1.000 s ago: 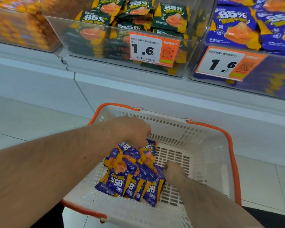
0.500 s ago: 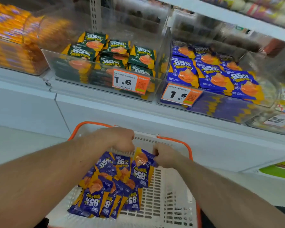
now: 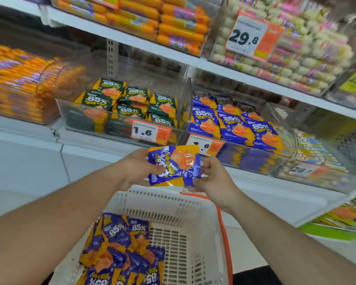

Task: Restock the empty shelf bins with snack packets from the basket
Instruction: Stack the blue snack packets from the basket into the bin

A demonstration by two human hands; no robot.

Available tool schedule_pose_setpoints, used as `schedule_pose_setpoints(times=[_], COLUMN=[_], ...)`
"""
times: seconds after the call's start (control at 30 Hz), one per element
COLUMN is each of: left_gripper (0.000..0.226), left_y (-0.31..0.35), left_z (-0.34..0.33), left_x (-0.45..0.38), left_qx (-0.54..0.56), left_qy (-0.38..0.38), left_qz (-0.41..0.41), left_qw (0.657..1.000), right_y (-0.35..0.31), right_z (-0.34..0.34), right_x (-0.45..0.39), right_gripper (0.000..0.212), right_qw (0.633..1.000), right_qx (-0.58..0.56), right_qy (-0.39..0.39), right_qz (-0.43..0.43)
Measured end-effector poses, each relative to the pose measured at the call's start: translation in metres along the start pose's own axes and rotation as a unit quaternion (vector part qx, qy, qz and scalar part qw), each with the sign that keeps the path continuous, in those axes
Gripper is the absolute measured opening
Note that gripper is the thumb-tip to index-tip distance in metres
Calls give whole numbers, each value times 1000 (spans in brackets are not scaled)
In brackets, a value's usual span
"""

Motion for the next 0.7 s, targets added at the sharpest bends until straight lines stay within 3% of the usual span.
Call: schedule_pose_setpoints(times=[0.1,0.23,0.37,0.47,0.6,0.7], left_gripper=[36,34,37,31,36,39], left_y=[16,36,50,62,91,109], left_z=[0,-3,-10,-14,-2,6], left_x=[5,8,6,1,3,5], left_qx=[30,0,-10,-5,46,-40], left_qy=[41,8,-9,-1,89,161], left_qz=[-91,-158,-174,-190,-248,-303], left_qw=[995,987,985,982,964,938], right_y=[-10,-32,-50,-50,-48,-53], right_z=[11,37,35,28,41,66], right_x=[6,8,10,11,2,-11], right_gripper=[46,45,33,38,36,28], right_qw=[998,993,993,994,988,974], right_qx=[2,-7,9,11,-97,-120], right_qy=[41,81,40,24,97,188], right_qz=[37,81,112,105,73,49])
Point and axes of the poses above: each hand's wrist, its own x-axis away from the middle knuckle, its own z-axis out of the back of the hand, y = z × x, the point moved 7 cm from there along -x, towards the middle knuckle, and after that the axes turned 4 degrees about x, right-handed, at the moved point
